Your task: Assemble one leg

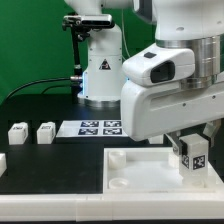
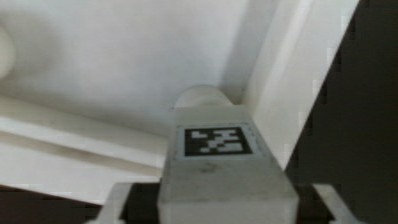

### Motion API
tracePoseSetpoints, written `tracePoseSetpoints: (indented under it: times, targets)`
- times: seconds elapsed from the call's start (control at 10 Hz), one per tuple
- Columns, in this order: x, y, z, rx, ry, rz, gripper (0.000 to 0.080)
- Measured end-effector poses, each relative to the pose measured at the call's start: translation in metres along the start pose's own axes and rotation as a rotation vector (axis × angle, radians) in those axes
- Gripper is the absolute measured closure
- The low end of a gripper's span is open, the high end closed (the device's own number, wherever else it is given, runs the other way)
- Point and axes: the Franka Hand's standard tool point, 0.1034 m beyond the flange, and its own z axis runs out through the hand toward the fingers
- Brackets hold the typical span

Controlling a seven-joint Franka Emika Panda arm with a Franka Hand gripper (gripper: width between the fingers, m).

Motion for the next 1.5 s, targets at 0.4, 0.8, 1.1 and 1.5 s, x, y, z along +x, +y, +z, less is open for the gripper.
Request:
tracePoseSetpoints:
  times: [0.4, 0.8, 1.1, 1.5]
  targets:
    - [0.0001, 0.0011, 0.0007, 0.017, 0.026, 0.427, 0.0508]
    - [0.0011, 0.0016, 0.0013, 0.029, 0.021, 0.988, 0.0508]
    - [0.0013, -0.0009, 0.0021, 0.024, 0.019, 1.345, 0.0508]
    - [0.0012, -0.0009, 0.0024, 0.03, 0.016, 1.361, 0.0504]
